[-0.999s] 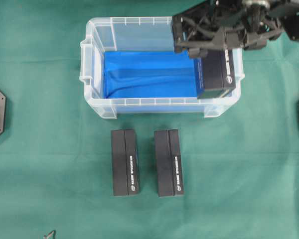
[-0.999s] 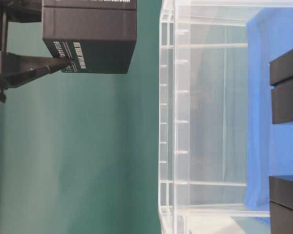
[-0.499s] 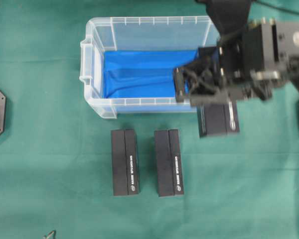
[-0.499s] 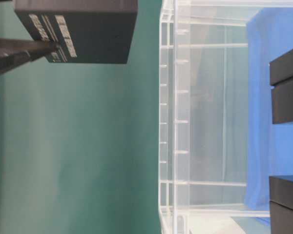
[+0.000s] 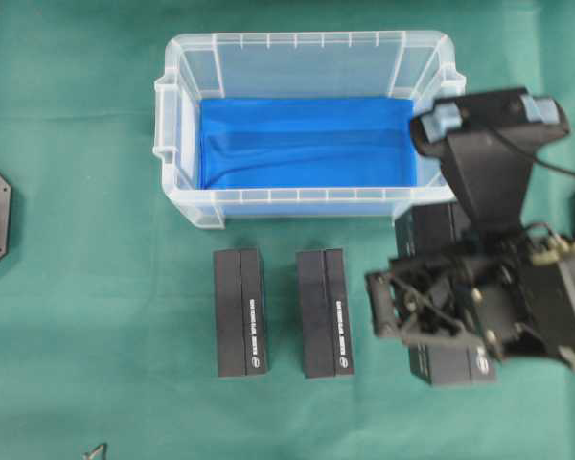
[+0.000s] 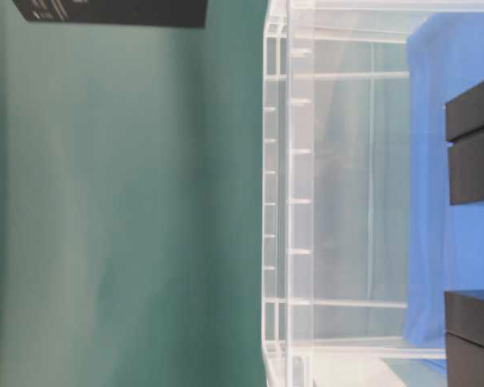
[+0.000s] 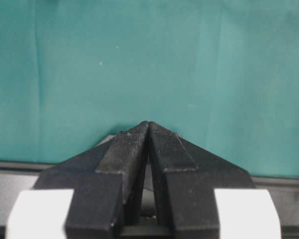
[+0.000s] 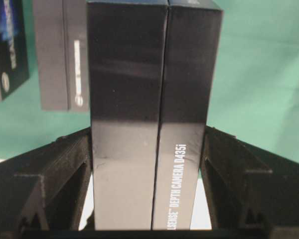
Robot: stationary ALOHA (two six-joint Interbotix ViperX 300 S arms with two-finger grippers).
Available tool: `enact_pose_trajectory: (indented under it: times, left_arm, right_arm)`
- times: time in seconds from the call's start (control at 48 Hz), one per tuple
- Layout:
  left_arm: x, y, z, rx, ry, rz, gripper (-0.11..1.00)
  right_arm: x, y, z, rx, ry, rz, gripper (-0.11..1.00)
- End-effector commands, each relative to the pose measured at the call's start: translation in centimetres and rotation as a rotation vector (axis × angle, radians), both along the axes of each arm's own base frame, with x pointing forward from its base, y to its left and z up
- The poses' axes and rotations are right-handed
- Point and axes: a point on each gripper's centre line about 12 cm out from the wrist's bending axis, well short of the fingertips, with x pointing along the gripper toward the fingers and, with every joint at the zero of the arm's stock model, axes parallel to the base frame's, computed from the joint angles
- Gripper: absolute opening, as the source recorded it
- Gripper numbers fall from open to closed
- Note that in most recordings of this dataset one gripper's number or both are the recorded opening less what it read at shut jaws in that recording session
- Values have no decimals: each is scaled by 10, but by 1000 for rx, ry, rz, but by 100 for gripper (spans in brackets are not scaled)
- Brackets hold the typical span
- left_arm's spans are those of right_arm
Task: Take the box out of the case with the right arm.
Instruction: 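Carry the box toward the viewer and lower it right of the others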
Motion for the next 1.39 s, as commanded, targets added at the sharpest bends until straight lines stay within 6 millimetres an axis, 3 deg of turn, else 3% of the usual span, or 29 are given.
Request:
enact_pose_trajectory:
  times: [0.0, 0.291, 0.52, 1.02, 1.374]
  left_arm:
    - [1, 0, 3, 2, -8, 1, 0]
    - [1, 0, 3, 0, -8, 0, 0]
    - [2, 0, 3, 0, -6, 0, 0]
    - [2, 0, 2, 0, -5, 0, 0]
    - [2, 0, 2, 0, -6, 0, 0]
  right_arm:
    - [-3, 1, 12, 12, -34, 1, 65]
    - [2, 2, -2, -3, -1, 0, 64]
    - [10, 6, -30, 6, -9, 4, 65]
    - [10, 9, -132, 34, -7, -4, 65]
    - [8, 7, -179, 58, -35, -14, 65]
